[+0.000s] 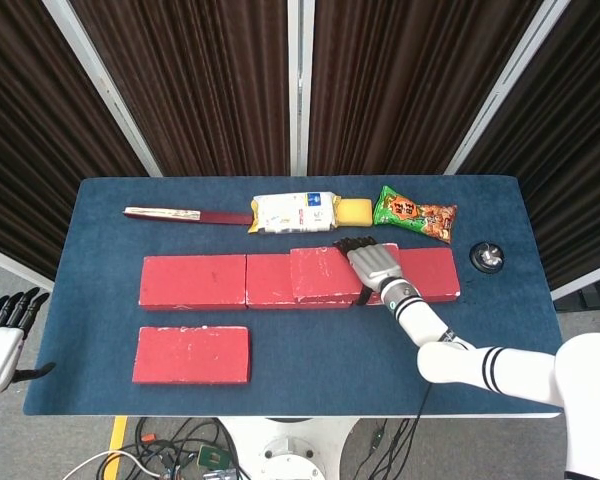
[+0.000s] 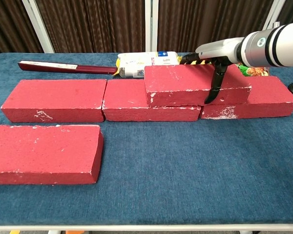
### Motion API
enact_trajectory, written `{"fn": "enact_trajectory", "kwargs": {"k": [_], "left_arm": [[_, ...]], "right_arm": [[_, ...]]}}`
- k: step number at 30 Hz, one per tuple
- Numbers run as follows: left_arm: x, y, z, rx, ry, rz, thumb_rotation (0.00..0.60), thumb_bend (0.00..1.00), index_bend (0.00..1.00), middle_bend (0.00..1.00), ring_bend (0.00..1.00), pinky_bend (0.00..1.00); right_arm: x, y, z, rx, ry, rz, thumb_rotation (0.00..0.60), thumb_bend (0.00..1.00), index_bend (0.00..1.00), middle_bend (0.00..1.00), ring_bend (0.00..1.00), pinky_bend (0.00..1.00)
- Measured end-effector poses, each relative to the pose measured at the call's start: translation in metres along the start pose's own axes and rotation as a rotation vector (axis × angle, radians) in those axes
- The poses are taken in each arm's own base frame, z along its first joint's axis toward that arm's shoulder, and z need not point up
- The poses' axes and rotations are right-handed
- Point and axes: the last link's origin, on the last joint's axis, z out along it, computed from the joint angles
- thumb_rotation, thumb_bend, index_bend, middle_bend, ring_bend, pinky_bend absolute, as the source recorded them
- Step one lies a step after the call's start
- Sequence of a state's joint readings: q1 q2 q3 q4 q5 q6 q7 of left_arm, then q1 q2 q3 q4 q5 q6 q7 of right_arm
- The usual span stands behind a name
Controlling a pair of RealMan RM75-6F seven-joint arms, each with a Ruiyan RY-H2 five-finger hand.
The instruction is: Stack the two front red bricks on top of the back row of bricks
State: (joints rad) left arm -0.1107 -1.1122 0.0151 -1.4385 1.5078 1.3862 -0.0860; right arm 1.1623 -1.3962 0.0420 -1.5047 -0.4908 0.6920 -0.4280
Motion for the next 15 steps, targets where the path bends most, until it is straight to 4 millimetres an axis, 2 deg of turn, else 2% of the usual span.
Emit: {"fn": "enact_trajectory", "kwargs": {"k": [5, 15], "left_arm": [[-0.001, 0.002, 0.000, -0.010, -0.010, -0.009, 0.600, 0.00, 0.01, 0.00, 0.00, 0.02], [-0.010, 0.026, 0.002, -0.075, -0.033, -0.029, 0.600, 0.00, 0.00, 0.00, 0.00, 0.02]], "right_arm": [[0.011, 0.001, -0.015, 0.018, 0.026, 0.015, 0.600, 0.00, 0.00, 0.00, 0.00, 0.00], [0.045, 0.021, -0.073, 0.009, 0.198, 0.026, 0.600, 0.00, 0.00, 0.00, 0.00, 0.00]]}}
